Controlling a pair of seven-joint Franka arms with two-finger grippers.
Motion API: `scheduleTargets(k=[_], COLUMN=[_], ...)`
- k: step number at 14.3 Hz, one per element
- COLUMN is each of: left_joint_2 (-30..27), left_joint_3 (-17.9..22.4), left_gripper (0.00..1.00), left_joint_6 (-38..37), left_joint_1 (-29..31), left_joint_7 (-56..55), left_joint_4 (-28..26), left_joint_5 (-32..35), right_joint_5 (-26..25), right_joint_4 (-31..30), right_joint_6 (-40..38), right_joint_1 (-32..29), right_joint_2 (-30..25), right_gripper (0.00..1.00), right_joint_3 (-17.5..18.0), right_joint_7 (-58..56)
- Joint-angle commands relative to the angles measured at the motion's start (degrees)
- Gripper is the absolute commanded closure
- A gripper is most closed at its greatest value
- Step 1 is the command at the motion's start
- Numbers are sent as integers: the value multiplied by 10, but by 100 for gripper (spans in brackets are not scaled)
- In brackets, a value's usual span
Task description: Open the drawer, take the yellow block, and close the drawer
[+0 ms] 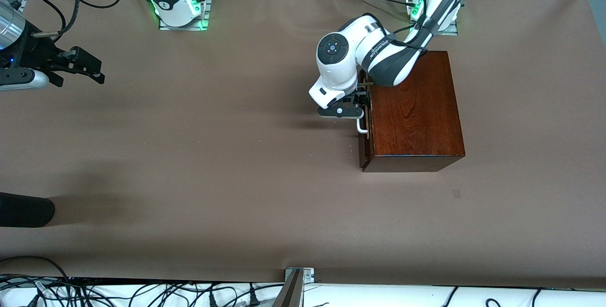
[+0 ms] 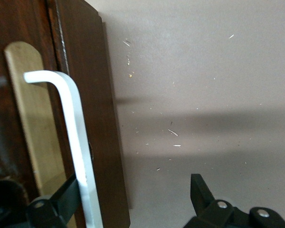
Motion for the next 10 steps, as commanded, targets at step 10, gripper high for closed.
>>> scheduleTargets(k=[10], left_joint_2=[48], left_joint_3=[1], left_gripper=[0], left_joint_6=[62], left_joint_1=[-49], left_joint_7=[-55], left_joint_4=[2], left_joint_5=[59], right_joint_5=[9], right_joint_4=[6], right_joint_6=[-35], right_joint_1=[-5], right_joint_2=[-6], right_gripper=[0], right_joint_3=[3], right_joint_7=[-2])
